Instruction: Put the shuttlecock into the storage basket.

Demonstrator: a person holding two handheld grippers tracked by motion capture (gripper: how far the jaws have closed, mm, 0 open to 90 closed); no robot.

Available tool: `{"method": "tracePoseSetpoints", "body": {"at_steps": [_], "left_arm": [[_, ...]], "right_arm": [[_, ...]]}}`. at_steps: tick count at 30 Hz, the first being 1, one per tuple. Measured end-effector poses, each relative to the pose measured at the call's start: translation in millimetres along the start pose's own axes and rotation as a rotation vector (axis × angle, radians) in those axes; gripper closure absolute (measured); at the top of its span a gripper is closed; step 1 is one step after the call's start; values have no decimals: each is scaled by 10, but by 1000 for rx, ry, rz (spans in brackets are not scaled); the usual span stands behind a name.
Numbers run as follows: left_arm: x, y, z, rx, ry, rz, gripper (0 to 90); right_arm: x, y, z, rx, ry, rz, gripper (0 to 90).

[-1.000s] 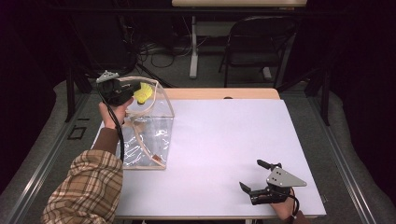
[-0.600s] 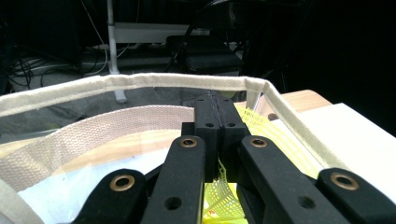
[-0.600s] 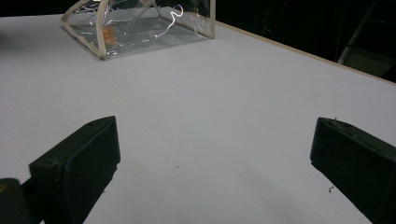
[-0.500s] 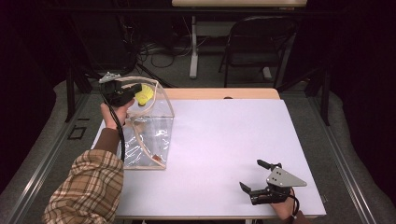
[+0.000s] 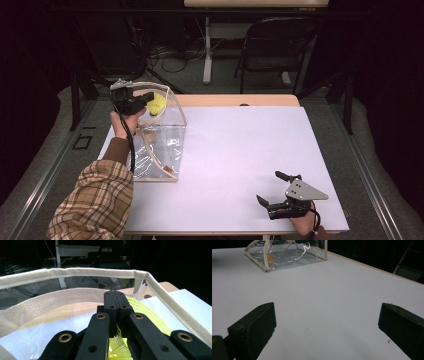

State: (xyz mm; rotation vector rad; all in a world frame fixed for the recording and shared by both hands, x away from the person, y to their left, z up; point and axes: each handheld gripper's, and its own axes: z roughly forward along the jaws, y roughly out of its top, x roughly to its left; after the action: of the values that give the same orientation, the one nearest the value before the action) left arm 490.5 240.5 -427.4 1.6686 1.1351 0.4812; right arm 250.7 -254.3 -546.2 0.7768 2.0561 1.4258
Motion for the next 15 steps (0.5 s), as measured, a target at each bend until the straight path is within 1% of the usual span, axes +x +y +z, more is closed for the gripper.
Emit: {"method": "tracePoseSetpoints", "body": {"at_steps": [9, 11, 12, 13, 14, 15], "left_arm": [[10, -21, 55, 15, -5, -9, 893], [13, -25, 71, 24, -11, -10, 875], [18, -25, 77, 28, -15, -11, 816], [22, -26, 80, 32, -20, -12, 720], [28, -28, 79, 29, -25, -14, 655], [32, -28, 72, 23, -28, -19, 609]], "right_arm": [[1, 0, 0, 0, 0, 0, 10], [1, 0, 0, 0, 1, 0, 10], [1, 0, 0, 0, 1, -1, 10], [1, 0, 0, 0, 1, 0, 10], [0, 0, 0, 1, 1, -1, 10], [0, -1, -1, 1, 1, 0, 10]]}}
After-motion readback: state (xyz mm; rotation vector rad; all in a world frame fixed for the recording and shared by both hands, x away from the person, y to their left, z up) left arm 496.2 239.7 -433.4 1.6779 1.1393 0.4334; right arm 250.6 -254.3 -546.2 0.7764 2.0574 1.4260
